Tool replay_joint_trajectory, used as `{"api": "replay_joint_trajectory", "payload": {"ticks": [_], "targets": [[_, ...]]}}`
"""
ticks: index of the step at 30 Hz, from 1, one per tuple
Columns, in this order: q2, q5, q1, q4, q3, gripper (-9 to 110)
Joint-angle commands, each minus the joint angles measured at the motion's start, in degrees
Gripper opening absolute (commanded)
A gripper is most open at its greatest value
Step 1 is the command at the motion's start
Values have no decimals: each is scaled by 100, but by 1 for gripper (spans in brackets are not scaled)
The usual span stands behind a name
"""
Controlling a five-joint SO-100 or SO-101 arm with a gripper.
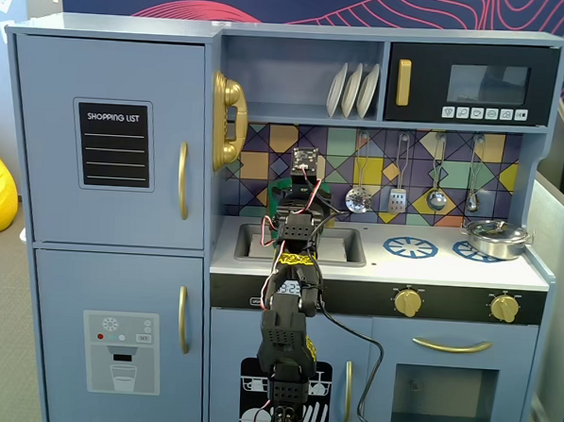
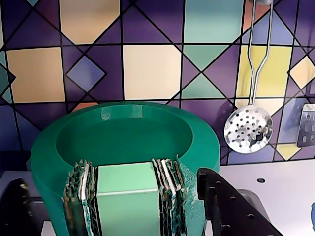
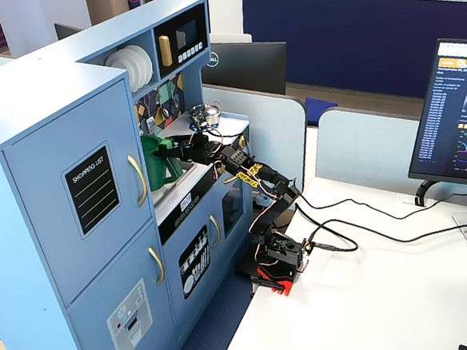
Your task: Take off the lid from the green recipient and place it on the counter
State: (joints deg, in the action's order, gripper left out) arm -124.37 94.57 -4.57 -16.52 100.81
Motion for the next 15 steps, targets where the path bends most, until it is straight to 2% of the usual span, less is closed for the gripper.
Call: {"api": "replay_joint_trajectory", "payload": {"ticks": [1, 7, 15], "targets": [[-18, -62, 79, 97, -404, 29], [-149, 316, 193, -413, -334, 0], [-158, 132, 220, -167, -308, 0]]}}
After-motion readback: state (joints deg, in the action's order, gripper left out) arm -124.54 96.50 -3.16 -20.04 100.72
